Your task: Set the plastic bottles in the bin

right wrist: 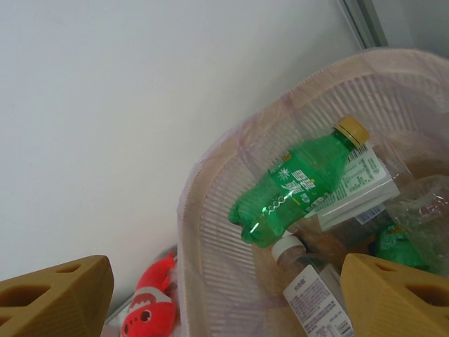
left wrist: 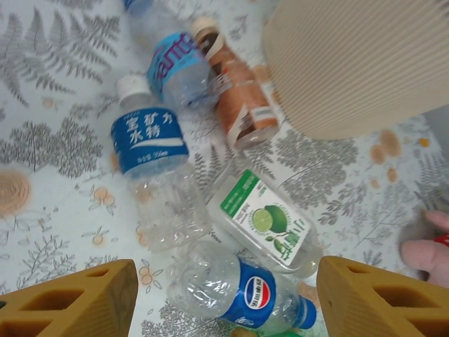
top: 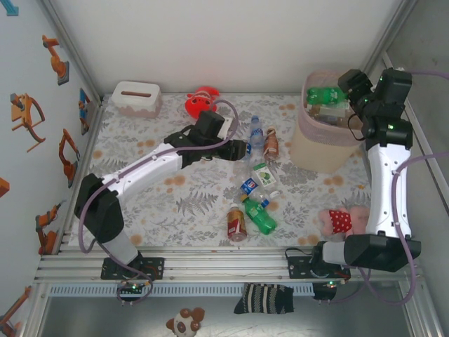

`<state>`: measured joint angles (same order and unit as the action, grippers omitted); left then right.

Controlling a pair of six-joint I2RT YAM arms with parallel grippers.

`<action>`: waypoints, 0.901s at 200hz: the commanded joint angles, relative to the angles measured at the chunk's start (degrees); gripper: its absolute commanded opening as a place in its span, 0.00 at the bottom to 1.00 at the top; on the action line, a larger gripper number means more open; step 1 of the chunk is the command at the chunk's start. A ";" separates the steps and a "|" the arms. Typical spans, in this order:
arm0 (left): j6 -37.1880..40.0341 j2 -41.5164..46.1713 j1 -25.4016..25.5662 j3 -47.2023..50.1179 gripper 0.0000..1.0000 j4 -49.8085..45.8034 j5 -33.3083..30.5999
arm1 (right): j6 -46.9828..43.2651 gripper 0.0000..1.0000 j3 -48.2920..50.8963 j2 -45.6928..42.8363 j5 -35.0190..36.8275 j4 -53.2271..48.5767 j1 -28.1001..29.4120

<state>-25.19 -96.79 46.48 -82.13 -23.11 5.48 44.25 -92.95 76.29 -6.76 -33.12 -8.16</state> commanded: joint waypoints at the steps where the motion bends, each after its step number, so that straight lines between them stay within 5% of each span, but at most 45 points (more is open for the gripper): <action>1: -3.86 -2.87 0.20 -2.73 0.69 -5.07 -1.35 | -2.19 0.83 0.74 -1.69 0.70 -1.04 0.22; 69: -6.10 -14.14 0.38 -9.33 0.74 -10.19 2.26 | -2.63 0.83 0.86 -1.93 0.83 -1.75 0.24; 180: -2.41 -25.89 -1.45 -18.36 0.77 -14.50 -2.38 | -3.73 0.83 0.13 -2.41 1.14 -2.43 0.25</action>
<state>-29.04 -120.95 46.22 -98.65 -35.64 3.90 41.89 -92.31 75.48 -6.42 -35.42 -8.16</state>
